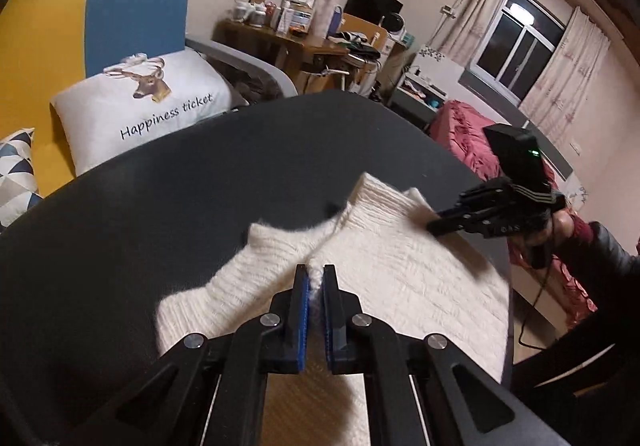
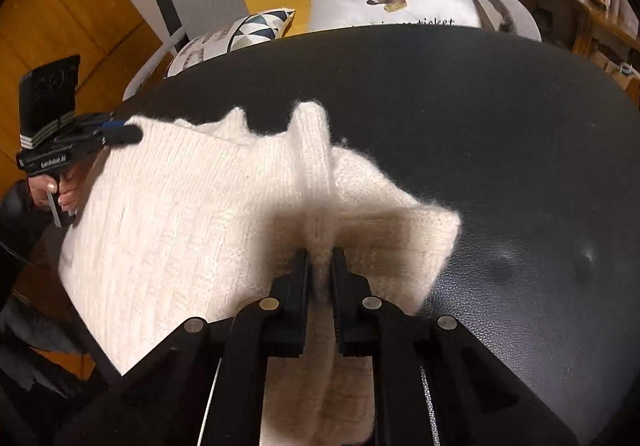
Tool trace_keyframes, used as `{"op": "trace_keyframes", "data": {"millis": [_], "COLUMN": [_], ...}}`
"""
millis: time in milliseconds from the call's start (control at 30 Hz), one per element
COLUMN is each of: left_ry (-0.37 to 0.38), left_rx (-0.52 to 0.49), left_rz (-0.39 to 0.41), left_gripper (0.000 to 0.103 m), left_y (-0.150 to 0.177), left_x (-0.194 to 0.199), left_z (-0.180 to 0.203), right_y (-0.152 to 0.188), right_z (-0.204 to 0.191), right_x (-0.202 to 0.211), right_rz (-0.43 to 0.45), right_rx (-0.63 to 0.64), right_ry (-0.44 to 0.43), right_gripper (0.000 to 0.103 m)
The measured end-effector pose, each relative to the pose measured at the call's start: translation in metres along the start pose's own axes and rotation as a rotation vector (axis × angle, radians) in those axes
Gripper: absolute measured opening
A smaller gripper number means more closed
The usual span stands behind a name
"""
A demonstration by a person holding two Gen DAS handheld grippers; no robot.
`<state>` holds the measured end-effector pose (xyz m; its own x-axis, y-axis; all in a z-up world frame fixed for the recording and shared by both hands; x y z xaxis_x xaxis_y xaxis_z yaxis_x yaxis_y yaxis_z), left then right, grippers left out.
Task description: Fold clothes
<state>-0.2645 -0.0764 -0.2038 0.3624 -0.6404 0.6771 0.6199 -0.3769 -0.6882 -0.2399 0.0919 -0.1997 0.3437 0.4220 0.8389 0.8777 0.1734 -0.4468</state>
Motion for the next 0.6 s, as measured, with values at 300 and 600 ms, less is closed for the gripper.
{"op": "trace_keyframes", "data": {"millis": [300,600], "left_ry": [-0.141,-0.246], "left_rx": [0.053,0.228], "left_rz": [-0.114,0.038], "left_gripper": [0.009,0.024], "left_y": [0.016,0.008], "left_x": [-0.044,0.027], "left_z": [-0.018,-0.018], "right_y": [0.015,0.015], "right_z": [0.028,0.035], "right_x": [0.0,0.028], "right_rz": [0.008,0.092], "right_rx": [-0.103,-0.254], "right_ry": [0.026,-0.135], "right_gripper": [0.008,0.011]}}
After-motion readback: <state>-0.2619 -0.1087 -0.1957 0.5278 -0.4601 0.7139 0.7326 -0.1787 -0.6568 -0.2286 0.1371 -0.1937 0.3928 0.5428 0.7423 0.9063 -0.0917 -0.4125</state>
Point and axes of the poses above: each gripper's, at about its wrist camera, not at the fingertips, and x roughly against the way its jaws point, z to its right, y to its underside, the point moved 8 cm from there along -x, roughly the way its jaws point, and after that the axes turned 5 degrees about -x, right-handed, at the moved point
